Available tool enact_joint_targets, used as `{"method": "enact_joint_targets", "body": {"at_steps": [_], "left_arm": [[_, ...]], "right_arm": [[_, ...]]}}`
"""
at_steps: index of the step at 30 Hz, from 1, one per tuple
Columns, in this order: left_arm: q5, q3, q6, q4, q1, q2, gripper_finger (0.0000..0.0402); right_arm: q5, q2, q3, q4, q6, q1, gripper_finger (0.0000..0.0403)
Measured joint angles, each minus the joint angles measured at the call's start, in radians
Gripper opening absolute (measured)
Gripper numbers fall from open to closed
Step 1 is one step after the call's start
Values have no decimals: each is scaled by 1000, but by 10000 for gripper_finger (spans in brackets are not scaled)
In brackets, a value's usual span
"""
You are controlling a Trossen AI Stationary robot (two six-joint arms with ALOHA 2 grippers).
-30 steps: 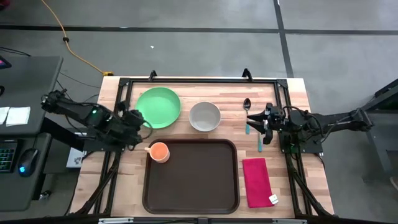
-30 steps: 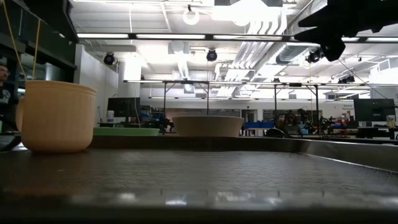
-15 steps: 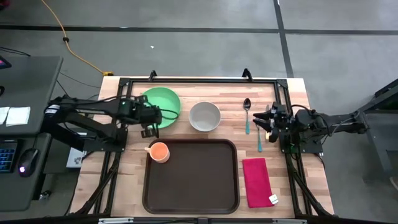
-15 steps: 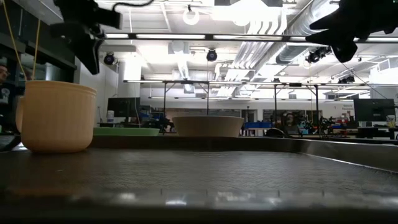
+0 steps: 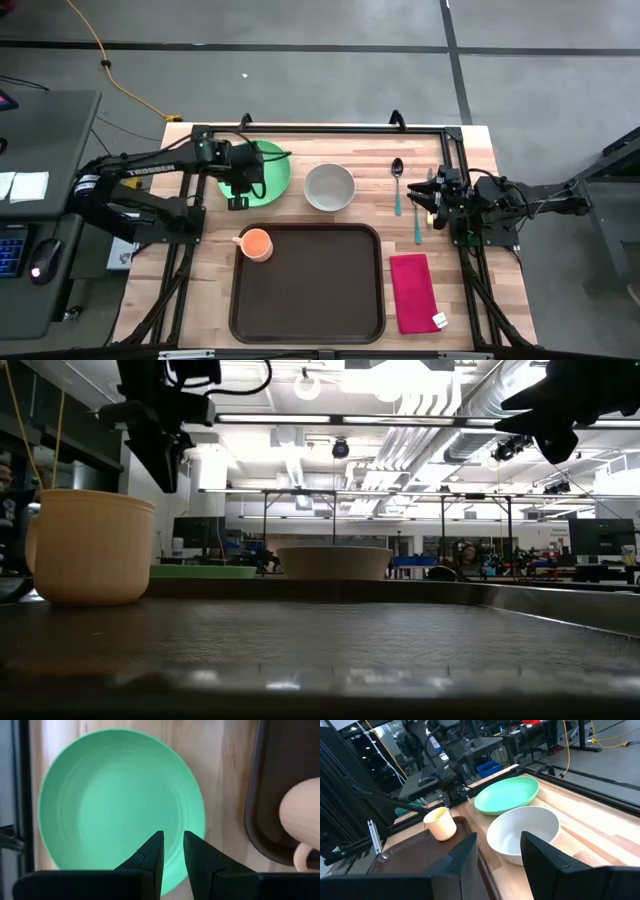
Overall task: Set up tray
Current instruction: Put the green plate in the center of the brown tray
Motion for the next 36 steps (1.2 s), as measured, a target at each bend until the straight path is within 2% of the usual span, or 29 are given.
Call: {"method": "enact_joint_targets", "body": {"at_steps": [4,12,21,26,36], "left_arm": [[62,-20,40,-3,54,-1,104],[148,-158,16,-12,158,-5,104],[128,-205,-172,-32,263,-34,104],[43,-206,-264,-92,341,-78,104],[56,-206,-271,-99,555,-109,104]], "right_arm": [[-1,0,0,-10,0,0,129],[-14,0,0,-13,8,0,129],[-13,0,0,-12,19,0,129],[-13,0,0,-12,19,0,129],[-12,0,0,-12,19,0,129]]}}
